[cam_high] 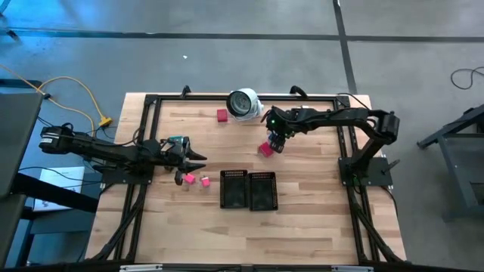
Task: Pick & Place Office items
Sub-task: Put the blue digital clock into the left black bin
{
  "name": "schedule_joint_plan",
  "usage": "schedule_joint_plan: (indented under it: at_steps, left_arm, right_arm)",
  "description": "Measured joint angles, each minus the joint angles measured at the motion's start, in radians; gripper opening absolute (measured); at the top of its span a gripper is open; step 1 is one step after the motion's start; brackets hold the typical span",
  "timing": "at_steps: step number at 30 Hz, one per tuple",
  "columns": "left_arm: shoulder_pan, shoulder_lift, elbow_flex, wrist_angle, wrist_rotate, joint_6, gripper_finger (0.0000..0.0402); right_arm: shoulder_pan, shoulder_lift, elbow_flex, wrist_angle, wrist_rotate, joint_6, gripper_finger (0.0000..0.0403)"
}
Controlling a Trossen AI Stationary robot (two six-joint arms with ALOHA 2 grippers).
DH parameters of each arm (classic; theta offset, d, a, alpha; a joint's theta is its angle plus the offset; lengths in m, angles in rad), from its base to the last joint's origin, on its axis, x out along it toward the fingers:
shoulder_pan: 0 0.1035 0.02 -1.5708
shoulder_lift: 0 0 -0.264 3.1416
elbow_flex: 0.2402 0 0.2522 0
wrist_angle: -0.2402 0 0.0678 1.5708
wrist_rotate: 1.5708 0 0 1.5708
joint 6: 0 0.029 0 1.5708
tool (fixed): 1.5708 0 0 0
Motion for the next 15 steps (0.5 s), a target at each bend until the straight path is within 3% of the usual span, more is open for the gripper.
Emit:
schedule_joint_plan:
  at_steps: [15]
  left_arm:
    - [0.000, 0.000, 0.000, 0.000, 0.000, 0.016, 0.0122]
  right_arm:
    - [-0.019, 0.055, 0.000, 0.002, -0.068, 0.014, 0.0193]
